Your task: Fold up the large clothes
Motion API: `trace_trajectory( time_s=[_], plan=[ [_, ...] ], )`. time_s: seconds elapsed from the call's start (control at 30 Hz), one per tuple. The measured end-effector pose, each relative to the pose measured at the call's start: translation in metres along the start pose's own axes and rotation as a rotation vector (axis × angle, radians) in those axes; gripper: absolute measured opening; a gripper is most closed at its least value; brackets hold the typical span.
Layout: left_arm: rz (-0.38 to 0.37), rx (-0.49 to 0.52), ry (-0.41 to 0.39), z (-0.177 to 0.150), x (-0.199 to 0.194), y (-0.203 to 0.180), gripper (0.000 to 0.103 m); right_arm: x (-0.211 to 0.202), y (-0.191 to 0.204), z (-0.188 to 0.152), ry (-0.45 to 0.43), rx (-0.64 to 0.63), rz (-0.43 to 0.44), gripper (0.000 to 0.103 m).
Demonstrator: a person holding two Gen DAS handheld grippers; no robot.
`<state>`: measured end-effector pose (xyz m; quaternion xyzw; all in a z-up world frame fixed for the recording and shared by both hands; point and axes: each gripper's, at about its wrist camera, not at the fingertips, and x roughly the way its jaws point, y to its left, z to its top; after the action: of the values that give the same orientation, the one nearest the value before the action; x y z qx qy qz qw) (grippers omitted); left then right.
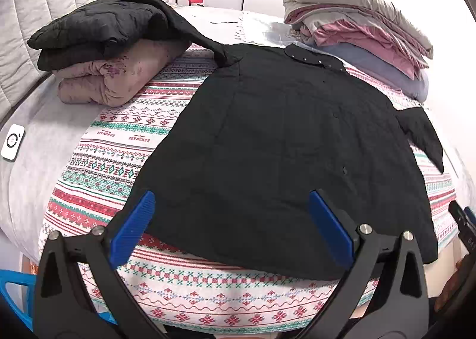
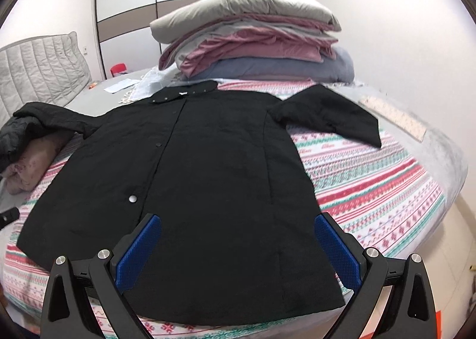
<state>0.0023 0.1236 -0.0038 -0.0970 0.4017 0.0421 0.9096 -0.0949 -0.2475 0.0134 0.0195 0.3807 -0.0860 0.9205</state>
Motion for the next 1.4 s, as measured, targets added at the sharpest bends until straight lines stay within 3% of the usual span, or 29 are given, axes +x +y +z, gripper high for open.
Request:
trace_trajectory(
  time_s=[0.13,0.3,0.37,0.43,0.53,0.7,0.8,0.87,0.9,0.97,1.03,1.1,1.27,1.4],
  plan=[
    [-0.003,-0.030,0.065,-0.001,0.020,0.016,0.102,0.006,-0.005,-0.002,0.007,0.003,-0.044,0.103],
    [0.086,-0.058,0.098,0.006,0.047,0.049,0.096,0.027,-0.024,-0.006,0.082,0.047,-0.033,0.103],
    [0.129,-0.065,0.131,0.008,0.063,0.063,0.084,0.041,-0.036,-0.008,0.144,0.075,-0.050,0.103],
    [0.156,-0.089,0.190,0.005,0.083,0.080,0.062,0.057,-0.055,-0.012,0.208,0.135,-0.037,0.103],
    [0.130,-0.124,0.226,-0.001,0.099,0.096,0.057,0.087,-0.090,-0.024,0.365,0.240,-0.061,0.103],
    [0.128,-0.078,0.221,-0.008,0.107,0.093,0.049,0.104,-0.115,-0.036,0.454,0.295,-0.004,0.098],
    [0.130,-0.041,0.224,-0.010,0.107,0.087,0.038,0.109,-0.116,-0.042,0.492,0.284,0.050,0.083],
    [0.137,-0.025,0.224,-0.010,0.110,0.084,0.025,0.116,-0.117,-0.046,0.531,0.298,0.103,0.068],
    [0.144,-0.025,0.226,-0.010,0.108,0.084,0.012,0.117,-0.117,-0.045,0.538,0.302,0.114,0.061],
    [0.135,-0.043,0.216,-0.010,0.107,0.085,0.008,0.113,-0.113,-0.045,0.529,0.294,0.121,0.054],
    [0.140,-0.046,0.199,-0.010,0.103,0.085,0.006,0.111,-0.110,-0.042,0.514,0.283,0.127,0.026],
    [0.151,-0.053,0.183,-0.010,0.098,0.085,0.006,0.106,-0.110,-0.041,0.486,0.279,0.131,0.013],
    [0.158,-0.038,0.137,-0.019,0.077,0.073,0.005,0.082,-0.102,-0.035,0.395,0.208,0.050,0.008],
    [0.117,-0.034,0.132,-0.026,0.061,0.066,0.005,0.068,-0.121,-0.037,0.334,0.265,0.019,0.006]
  ],
)
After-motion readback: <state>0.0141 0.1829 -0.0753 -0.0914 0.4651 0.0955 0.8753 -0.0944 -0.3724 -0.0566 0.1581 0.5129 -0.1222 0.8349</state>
